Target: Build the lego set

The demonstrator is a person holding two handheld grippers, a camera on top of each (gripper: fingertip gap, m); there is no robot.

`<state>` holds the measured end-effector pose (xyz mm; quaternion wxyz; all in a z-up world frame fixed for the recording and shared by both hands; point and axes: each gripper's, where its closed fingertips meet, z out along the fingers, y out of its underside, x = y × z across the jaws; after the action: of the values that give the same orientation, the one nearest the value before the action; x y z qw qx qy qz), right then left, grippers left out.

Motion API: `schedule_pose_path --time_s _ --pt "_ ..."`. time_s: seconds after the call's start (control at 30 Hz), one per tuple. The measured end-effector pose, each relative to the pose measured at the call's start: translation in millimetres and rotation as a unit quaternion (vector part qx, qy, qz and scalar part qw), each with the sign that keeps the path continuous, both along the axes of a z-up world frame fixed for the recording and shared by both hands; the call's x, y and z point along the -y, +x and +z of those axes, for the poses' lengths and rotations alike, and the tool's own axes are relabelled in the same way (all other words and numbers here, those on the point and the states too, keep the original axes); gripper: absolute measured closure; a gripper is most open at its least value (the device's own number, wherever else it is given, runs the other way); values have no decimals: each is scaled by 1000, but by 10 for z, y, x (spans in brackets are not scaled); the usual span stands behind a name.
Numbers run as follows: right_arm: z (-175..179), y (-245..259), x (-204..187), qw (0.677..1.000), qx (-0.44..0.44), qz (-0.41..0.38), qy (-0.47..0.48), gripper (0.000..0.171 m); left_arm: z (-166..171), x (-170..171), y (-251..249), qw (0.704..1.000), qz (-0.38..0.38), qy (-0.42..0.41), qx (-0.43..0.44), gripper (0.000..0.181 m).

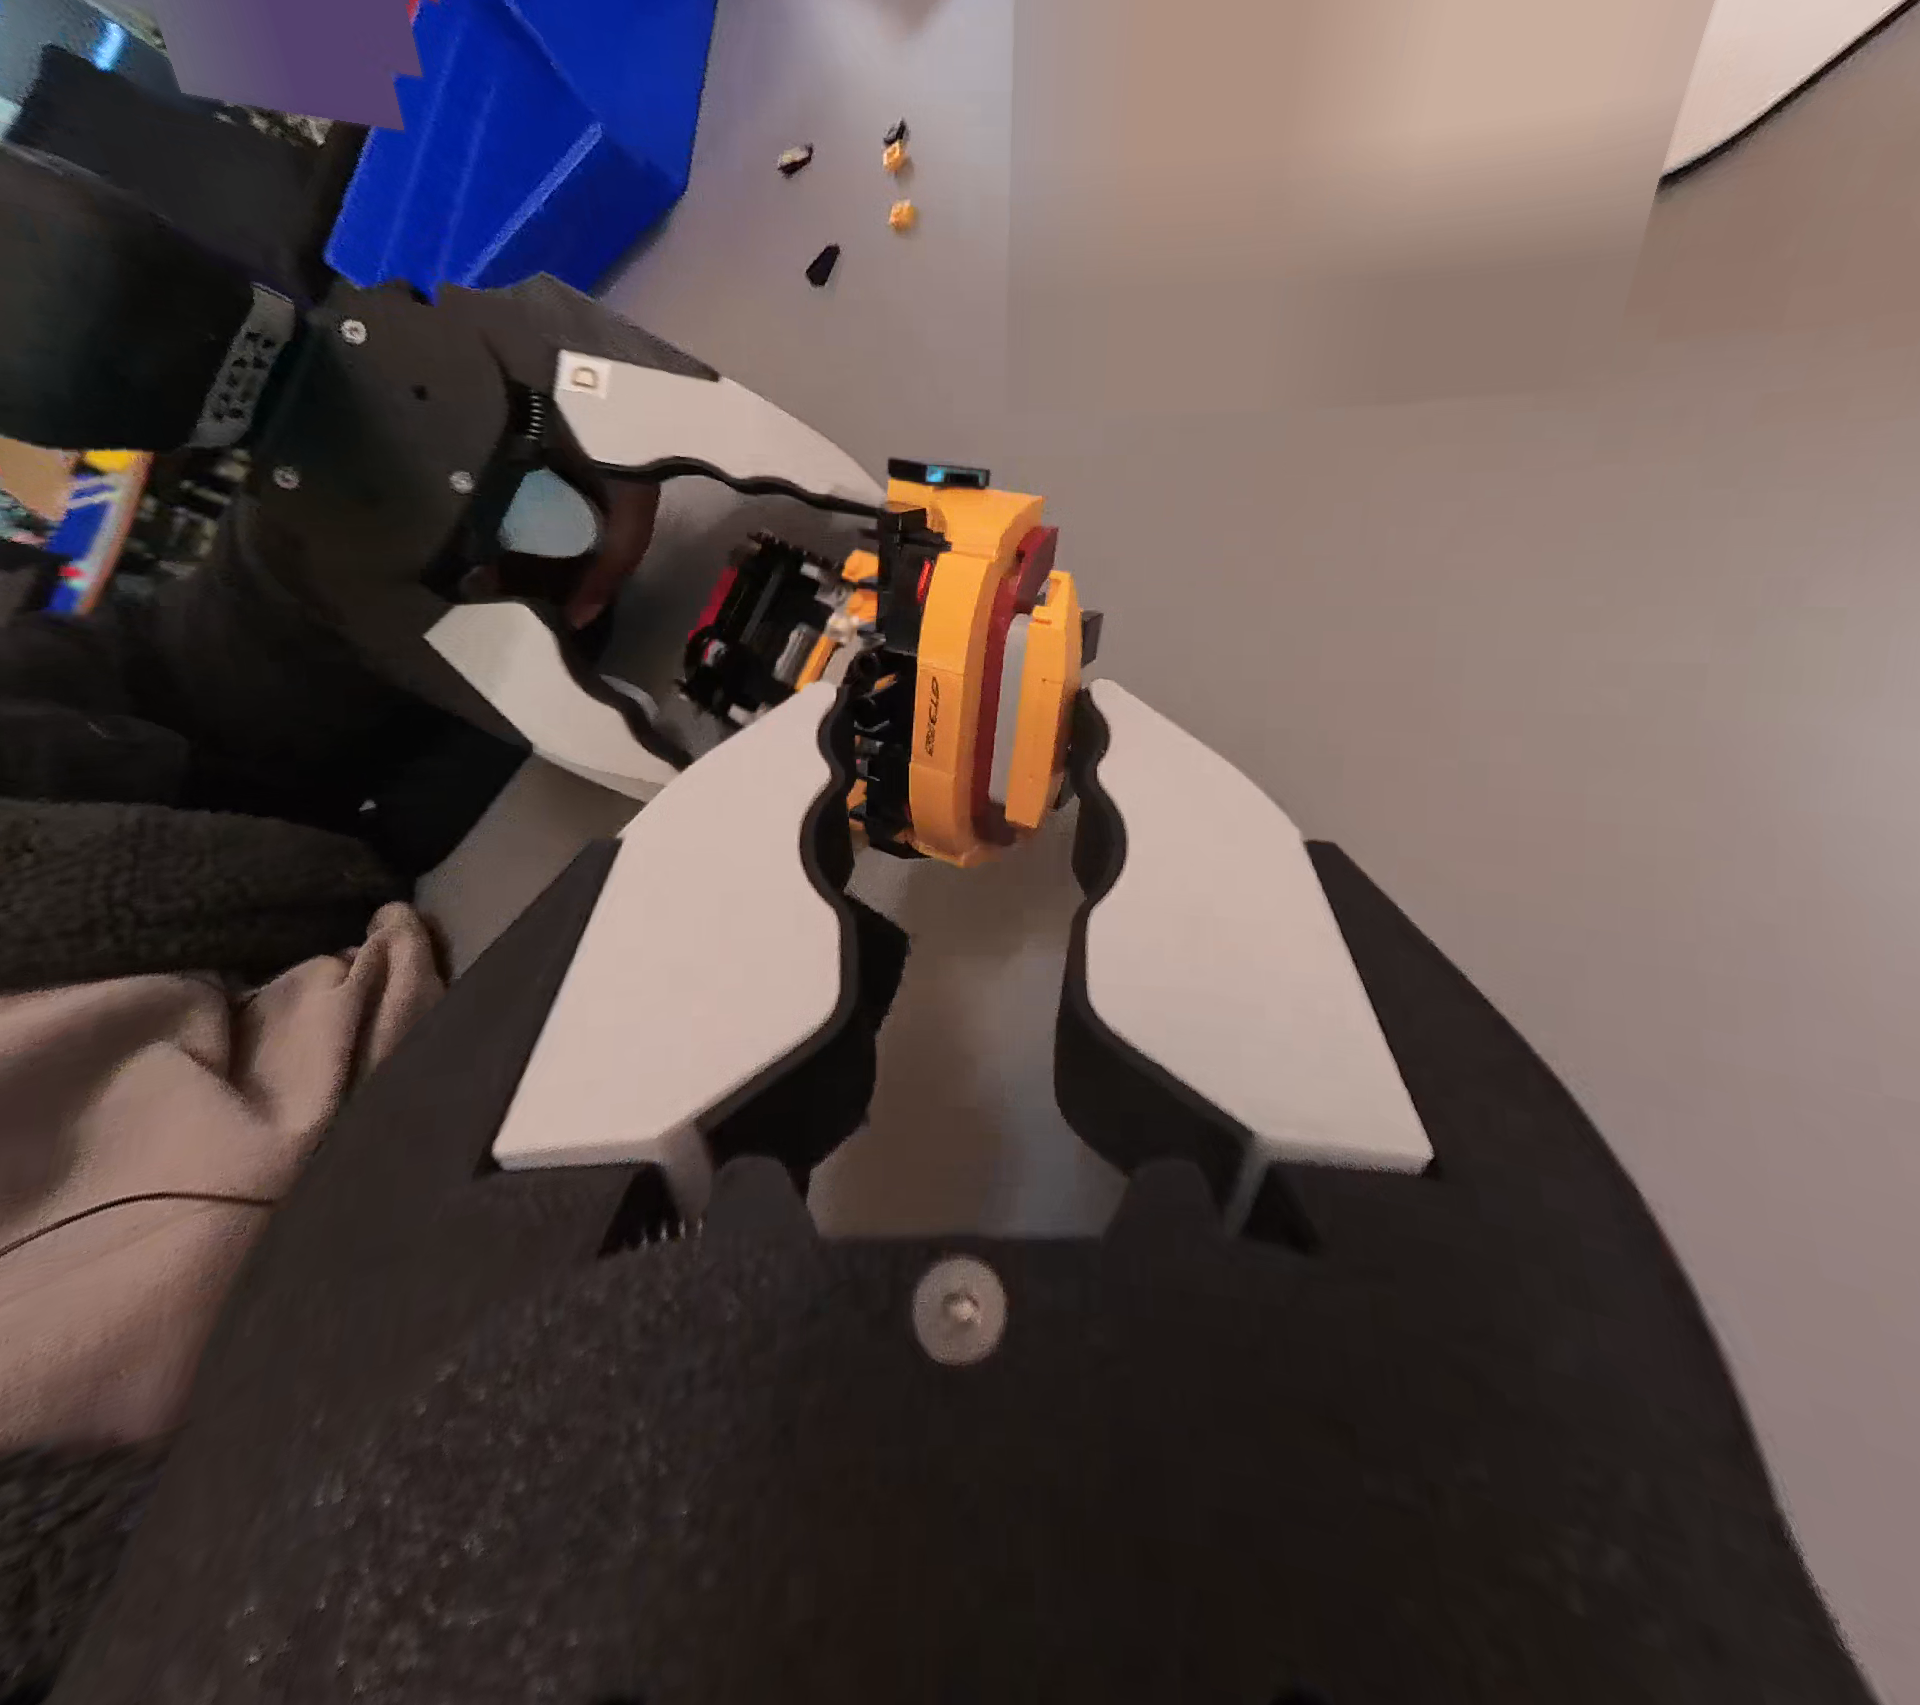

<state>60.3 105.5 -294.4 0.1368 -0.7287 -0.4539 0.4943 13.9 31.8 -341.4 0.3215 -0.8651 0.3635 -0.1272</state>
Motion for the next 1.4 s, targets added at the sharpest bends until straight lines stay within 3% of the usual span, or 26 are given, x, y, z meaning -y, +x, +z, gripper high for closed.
schedule_pose_path --time_s 0.2,0.83,0.97,1.13,1.4 --pt "-116 5 178 999 23 24 -17 132 -21 -10 -1 1000 -5 11 -8 116" --pt "-341 -95 340 991 120 37 55 132 76 -22 -68 999 21 31 -2 116" --pt "-354 -28 367 985 153 46 59 125 56 -4 -45 999 22 28 -1 117" --pt "-315 10 453 987 144 62 39 126 86 0 -80 999 26 29 7 117" --pt "-243 101 436 992 89 85 13 143 180 -14 -170 998 17 52 17 117"
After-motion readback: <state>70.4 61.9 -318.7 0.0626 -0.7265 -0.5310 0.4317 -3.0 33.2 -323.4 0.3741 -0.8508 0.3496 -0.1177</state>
